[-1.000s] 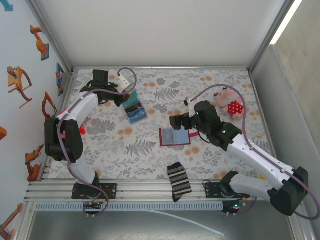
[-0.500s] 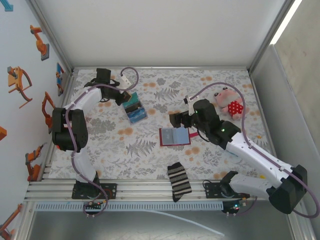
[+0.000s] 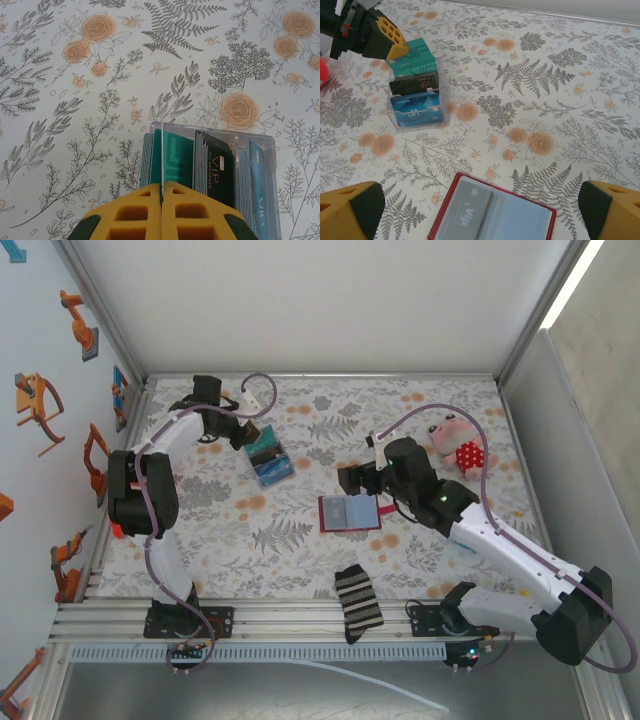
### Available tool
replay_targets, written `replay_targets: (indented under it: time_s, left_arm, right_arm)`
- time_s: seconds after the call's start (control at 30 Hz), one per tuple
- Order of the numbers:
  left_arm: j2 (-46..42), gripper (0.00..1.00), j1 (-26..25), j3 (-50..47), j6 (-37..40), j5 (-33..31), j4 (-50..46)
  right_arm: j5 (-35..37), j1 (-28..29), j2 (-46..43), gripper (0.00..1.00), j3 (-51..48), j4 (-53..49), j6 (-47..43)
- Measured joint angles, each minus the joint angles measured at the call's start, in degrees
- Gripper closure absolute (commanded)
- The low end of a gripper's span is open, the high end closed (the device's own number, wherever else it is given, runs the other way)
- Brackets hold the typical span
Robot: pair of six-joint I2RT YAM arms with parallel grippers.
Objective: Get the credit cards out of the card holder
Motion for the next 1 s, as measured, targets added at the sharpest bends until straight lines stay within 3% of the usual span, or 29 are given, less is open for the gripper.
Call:
replay_targets:
  time_s: [0.17, 0.53, 0.73, 0.93, 1.0]
  left_arm:
    - [0.6, 0.78, 0.0, 0.3, 0.4, 0.2, -0.2]
    - [0.7, 0.69, 0.0, 0.5, 0.4, 0.3, -1.0]
    - [-0.8, 0.45, 0.0, -0.2, -1.4, 0.4, -0.2]
    - [-11.3, 0.04, 0.0, -8.8, -7.2, 0.6, 5.9]
    - [-15.9, 0.03, 0.0, -12.7, -10.0, 0.9, 8.9]
  right_arm:
    - [0.0, 0.0, 0.0, 0.01, 0.0, 0.0, 0.0]
    - [0.0, 0.0, 0.0, 0.05, 0.0, -0.1, 0.0]
    - [0.0, 0.0, 1.0, 0.15, 0.3, -0.8, 0.6]
    - [0.2, 0.0, 5.3, 0.23, 2.6, -4.5, 1.2]
    - [0.2, 0.0, 7.4, 0.24, 3.8, -6.0, 1.6]
